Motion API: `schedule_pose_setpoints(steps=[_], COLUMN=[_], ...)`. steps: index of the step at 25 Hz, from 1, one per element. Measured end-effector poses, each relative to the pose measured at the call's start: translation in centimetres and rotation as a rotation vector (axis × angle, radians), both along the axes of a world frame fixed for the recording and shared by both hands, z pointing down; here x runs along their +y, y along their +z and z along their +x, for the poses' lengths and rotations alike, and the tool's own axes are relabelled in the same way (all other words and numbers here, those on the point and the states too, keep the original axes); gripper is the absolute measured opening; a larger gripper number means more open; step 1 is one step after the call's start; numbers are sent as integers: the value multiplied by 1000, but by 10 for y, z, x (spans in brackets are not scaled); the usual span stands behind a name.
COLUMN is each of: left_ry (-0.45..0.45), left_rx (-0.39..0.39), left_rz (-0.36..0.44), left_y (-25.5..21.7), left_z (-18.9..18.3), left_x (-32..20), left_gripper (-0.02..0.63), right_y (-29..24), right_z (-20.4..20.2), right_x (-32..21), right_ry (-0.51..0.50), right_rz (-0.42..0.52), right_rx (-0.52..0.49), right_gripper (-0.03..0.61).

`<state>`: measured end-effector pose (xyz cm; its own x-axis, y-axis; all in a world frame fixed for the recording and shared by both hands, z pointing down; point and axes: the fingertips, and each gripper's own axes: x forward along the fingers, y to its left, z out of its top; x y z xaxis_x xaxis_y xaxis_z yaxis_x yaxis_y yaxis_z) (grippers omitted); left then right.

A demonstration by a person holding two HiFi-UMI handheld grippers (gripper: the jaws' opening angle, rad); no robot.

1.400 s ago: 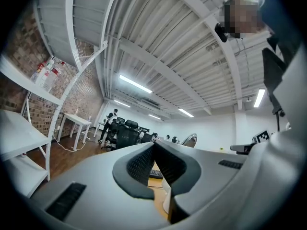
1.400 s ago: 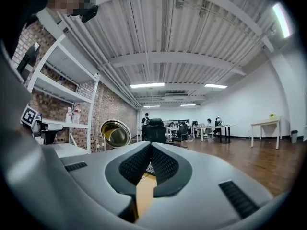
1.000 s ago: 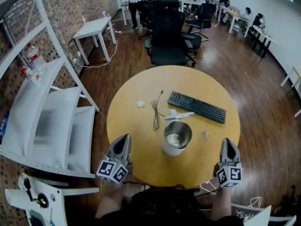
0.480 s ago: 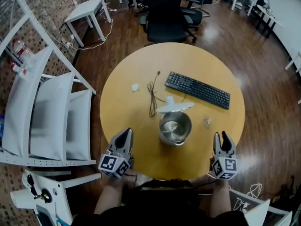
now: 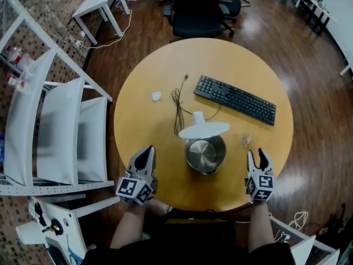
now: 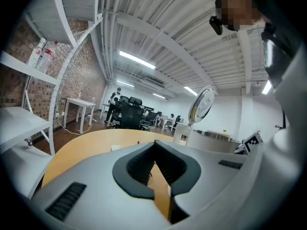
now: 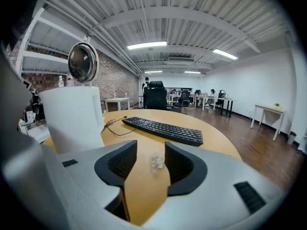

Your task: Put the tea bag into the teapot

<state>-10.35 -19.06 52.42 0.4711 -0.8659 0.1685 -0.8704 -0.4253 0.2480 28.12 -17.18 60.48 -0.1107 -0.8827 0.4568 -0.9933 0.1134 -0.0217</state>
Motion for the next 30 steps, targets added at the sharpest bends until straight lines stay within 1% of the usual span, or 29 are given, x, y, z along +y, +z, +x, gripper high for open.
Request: schedule_pose_setpoints(steps=[1, 6, 8, 9, 10, 19, 24, 25, 26, 27, 30], left_ry=[-1, -4, -10, -13, -16, -49, -42, -37, -34, -33, -30], left_rx=[-2, -25, -24, -23, -23, -26, -38, -41, -44, -49, -61], left_rz=[-3, -6, -11, -14, -18, -68, -99, -102, -103, -104, -108], left_y=[1, 5, 6, 7, 9, 25, 30, 29, 28, 27, 25], left_z=[1, 5, 3, 3, 3, -1, -2, -2, -2, -2, -3], left_x=[-2, -12, -16, -17, -18, -18, -16, -15, -14, -14, -14], left_gripper=[-6, -6, -6, -6, -6, -6, -6, -6, -6, -6, -6], right_y=[5, 13, 22, 27, 34, 82, 96, 99, 102, 105, 106], right_z=[0, 2, 1, 0, 1, 9, 1, 1, 1, 0, -4], right_x=[-4, -26, -36, -40, -45, -73, -76, -75, -75, -75, -74], right_ry=[-6, -28, -43, -49, -53, -57, -94, -92, -88, -85, -81], right_rz=[-13, -38, -66, -85, -103, -218, -258, -274, -289, -299, -309], right_rx=[5, 38, 57, 64, 69, 86, 123, 131, 133, 128, 103], right_gripper=[200, 202, 203, 231, 238, 238, 238, 215, 207, 207, 156])
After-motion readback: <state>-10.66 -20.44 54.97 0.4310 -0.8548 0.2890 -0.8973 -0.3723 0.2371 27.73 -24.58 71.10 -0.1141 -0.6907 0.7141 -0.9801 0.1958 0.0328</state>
